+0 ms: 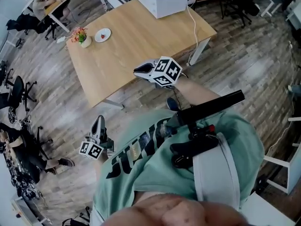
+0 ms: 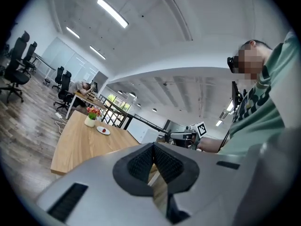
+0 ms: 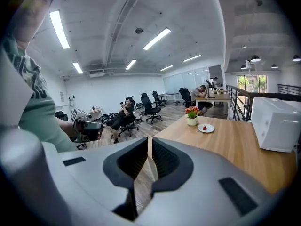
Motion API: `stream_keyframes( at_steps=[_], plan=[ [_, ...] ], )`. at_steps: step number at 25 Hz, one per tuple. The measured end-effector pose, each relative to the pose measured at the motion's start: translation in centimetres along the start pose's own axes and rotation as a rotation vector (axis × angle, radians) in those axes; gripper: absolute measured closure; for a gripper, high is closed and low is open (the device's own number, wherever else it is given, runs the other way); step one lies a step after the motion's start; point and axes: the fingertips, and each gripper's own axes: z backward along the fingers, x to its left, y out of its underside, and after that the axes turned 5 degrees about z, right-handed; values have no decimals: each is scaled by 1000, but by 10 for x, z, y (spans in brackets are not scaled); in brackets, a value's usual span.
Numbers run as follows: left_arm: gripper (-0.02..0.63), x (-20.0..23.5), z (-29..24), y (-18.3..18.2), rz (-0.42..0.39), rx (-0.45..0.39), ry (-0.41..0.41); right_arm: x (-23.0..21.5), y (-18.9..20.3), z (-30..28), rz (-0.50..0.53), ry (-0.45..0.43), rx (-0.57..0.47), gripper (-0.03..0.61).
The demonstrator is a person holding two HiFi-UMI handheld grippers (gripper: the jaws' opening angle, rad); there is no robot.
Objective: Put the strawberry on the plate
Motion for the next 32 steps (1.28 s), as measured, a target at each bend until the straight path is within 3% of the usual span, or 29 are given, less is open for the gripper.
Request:
stream_keyframes(
  at_steps=[7,14,19,23,32],
  plan=[
    [612,-22,-3,7,20,-54,106,18,-9,35,28,70,22,540],
    [612,-56,-30,14,-17,-19,135,4,-7,84,29,104,-16,540],
    [612,-98,-72,28,-51,-20,111,-26,19,140,18,95,-52,540],
    [612,-149,-127,50,-28,-32,104,-62,44,193,18,85,-57,540],
    [612,-223,-219,87,-39,52,101,-124,103,260,-64,43,-82,540]
  ],
)
